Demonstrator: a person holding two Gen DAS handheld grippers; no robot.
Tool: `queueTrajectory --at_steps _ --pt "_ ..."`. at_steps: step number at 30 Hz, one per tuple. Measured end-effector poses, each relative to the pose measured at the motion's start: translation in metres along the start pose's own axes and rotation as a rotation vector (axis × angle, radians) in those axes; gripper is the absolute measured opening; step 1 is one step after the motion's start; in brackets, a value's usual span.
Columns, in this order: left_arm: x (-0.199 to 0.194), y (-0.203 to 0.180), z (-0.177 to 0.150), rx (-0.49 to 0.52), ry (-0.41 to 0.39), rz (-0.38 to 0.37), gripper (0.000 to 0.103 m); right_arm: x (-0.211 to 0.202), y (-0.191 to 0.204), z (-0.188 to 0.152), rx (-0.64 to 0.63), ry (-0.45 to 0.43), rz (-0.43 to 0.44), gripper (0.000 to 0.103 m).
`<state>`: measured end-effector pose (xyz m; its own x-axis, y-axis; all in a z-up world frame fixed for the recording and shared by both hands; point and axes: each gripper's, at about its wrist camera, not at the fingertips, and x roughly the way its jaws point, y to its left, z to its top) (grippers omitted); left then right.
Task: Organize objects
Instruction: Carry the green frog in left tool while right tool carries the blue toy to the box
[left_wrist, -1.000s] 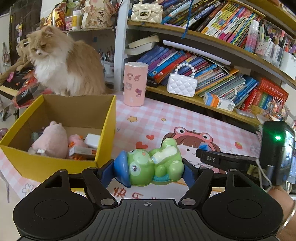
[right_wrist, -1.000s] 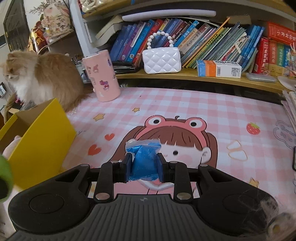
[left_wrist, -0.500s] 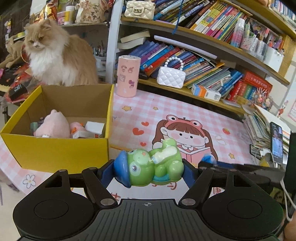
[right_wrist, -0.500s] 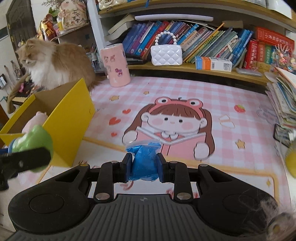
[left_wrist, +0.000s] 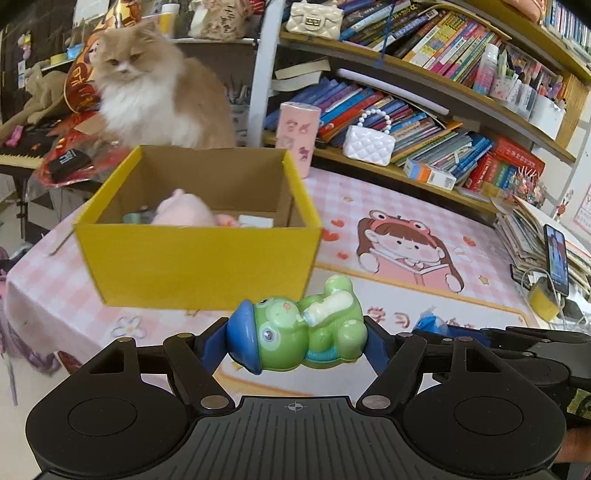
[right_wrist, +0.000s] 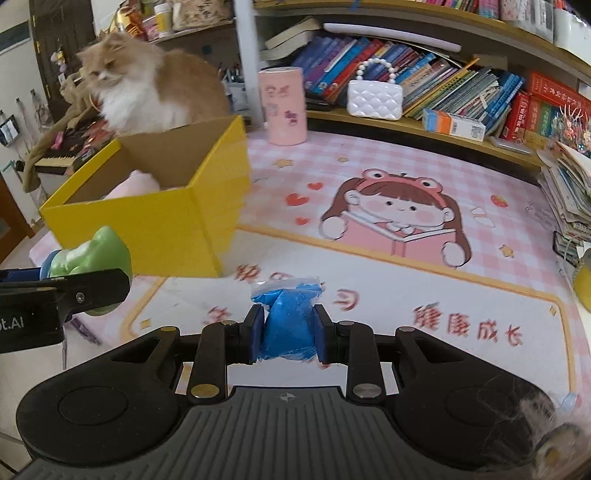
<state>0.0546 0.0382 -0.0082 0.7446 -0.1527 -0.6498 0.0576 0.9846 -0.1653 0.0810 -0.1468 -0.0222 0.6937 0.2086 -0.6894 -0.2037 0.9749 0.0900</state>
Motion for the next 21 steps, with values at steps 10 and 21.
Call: queueTrajectory --at_steps 10,21 --pt "-0.033 0.055 -0.019 -0.021 0.000 0.010 0.074 -0.010 0.067 -0.019 -0.026 -0.016 0.030 0.026" --pt "-0.055 0.099 -0.021 -0.047 -0.064 0.029 0.074 -0.015 0.116 -0.020 -0.063 -0.046 0.042 0.026"
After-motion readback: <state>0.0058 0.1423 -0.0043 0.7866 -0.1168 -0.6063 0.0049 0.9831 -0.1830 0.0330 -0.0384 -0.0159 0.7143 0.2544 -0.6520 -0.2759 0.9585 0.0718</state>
